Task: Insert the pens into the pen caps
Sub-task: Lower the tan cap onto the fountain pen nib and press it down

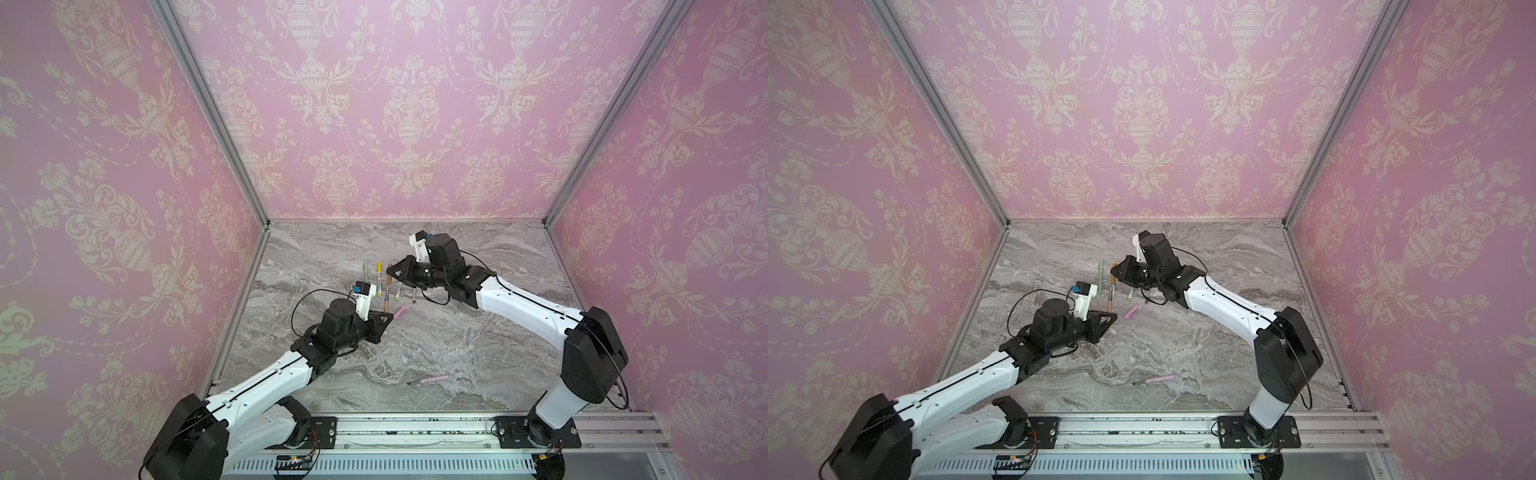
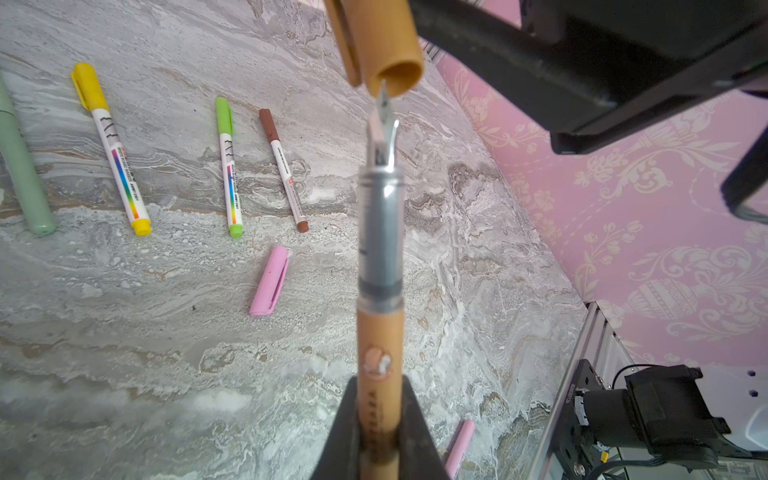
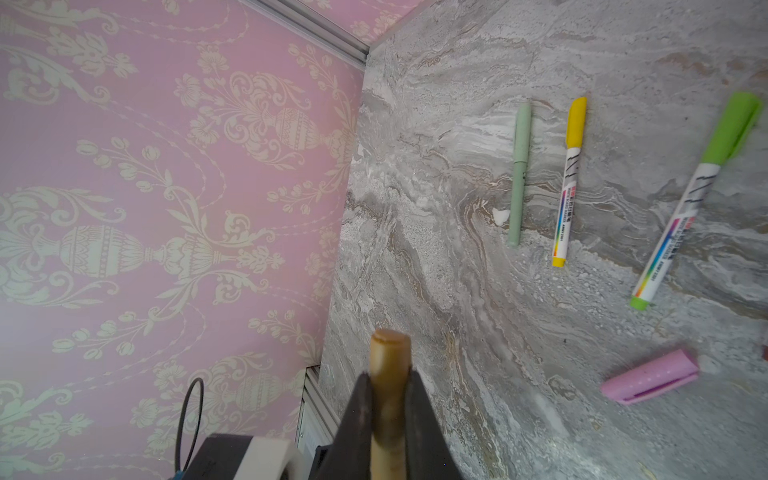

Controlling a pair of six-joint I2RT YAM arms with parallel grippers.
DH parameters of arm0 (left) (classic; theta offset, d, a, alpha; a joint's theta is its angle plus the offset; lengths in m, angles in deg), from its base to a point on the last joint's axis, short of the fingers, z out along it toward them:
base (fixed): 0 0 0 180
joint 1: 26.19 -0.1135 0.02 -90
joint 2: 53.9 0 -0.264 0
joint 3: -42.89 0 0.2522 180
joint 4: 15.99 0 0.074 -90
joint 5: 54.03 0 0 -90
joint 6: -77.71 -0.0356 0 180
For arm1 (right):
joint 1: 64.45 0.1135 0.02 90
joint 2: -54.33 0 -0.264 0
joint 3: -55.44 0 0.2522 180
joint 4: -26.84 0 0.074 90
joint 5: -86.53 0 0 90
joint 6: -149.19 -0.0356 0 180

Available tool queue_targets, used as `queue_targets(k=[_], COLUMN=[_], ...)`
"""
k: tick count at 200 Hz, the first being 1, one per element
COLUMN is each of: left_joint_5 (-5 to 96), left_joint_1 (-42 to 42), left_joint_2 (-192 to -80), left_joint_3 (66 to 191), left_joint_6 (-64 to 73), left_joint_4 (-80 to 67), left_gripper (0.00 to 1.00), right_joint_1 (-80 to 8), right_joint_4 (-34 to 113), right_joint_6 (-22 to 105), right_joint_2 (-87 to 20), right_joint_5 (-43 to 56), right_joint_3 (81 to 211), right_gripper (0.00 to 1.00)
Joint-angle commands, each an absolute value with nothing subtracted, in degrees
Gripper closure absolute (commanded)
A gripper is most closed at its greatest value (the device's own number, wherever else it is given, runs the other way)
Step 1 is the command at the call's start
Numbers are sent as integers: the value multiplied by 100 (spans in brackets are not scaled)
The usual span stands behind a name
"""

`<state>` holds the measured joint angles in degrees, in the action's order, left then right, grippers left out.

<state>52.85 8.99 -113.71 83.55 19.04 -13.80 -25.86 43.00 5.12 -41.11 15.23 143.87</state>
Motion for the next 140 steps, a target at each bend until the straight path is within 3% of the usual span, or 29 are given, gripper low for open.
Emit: queue_targets(k=[1,140], left_joint_5=[5333,5117], left_joint_1=[969,976], left_joint_2=[-11444,-11280], left_joint_3=[8556,8488], left_joint_6=[1766,1797], left_joint_4=[-1407,-1397], left_gripper=[100,100], right_joint_1=[-2521,-2341], right_joint_4=[4341,4715], right_joint_6=[632,1083], right_joint_2=[-4172,-4116], right_joint_5=[1634,1427], right_joint_3=[14599,14610], right_gripper=[100,100])
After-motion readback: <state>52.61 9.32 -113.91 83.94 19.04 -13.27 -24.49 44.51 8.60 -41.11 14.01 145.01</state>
